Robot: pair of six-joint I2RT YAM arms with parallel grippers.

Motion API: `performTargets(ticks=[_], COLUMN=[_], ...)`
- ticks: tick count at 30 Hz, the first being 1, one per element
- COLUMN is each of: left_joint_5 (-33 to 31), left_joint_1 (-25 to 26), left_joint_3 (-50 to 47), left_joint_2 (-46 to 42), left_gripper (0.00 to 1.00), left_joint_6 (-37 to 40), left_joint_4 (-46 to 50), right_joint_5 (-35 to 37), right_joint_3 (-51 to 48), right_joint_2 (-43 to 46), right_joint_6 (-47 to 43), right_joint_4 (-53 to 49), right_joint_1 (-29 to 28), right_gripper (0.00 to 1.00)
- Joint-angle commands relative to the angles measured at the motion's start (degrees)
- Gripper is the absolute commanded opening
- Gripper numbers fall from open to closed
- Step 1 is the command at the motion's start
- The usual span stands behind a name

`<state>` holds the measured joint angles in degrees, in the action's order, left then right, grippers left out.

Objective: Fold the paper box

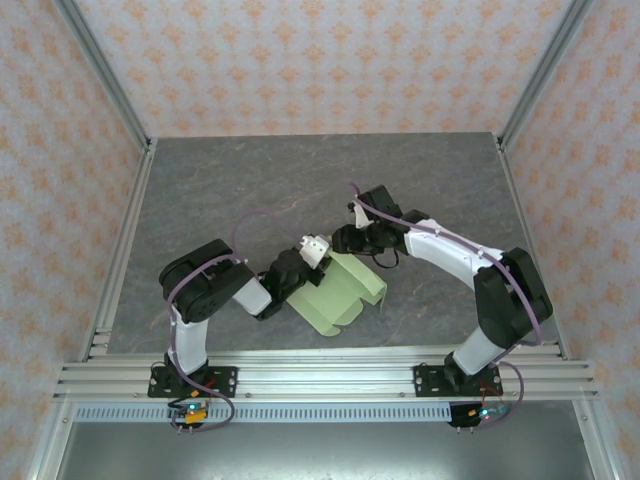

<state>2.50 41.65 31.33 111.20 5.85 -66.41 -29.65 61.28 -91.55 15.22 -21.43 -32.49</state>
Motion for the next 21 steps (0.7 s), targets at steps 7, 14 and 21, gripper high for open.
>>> performTargets(ticks=[7, 14, 21], left_joint_5=[-1.8, -7.0, -7.5], left_joint_1=[0.8, 0.9, 0.9], left_joint_3=[1.3, 0.6, -0.6], left_joint_2=[2.8, 1.2, -1.4], left_gripper=[0.01, 0.00, 0.00], left_joint_6=[-1.4, -2.2, -3.8], left_joint_4=[-1.2, 0.4, 1.7], right_joint_5=[0.7, 2.0, 8.2], right_joint_3=[-1.8, -2.9, -8.0], right_joint_2=[0.1, 2.0, 11.8], right_joint_6=[1.5, 3.2, 4.6], right_joint_4=[-0.7, 0.0, 2.6], right_joint_1=[-1.8, -2.1, -2.1], right_gripper=[0.49, 0.49, 0.58])
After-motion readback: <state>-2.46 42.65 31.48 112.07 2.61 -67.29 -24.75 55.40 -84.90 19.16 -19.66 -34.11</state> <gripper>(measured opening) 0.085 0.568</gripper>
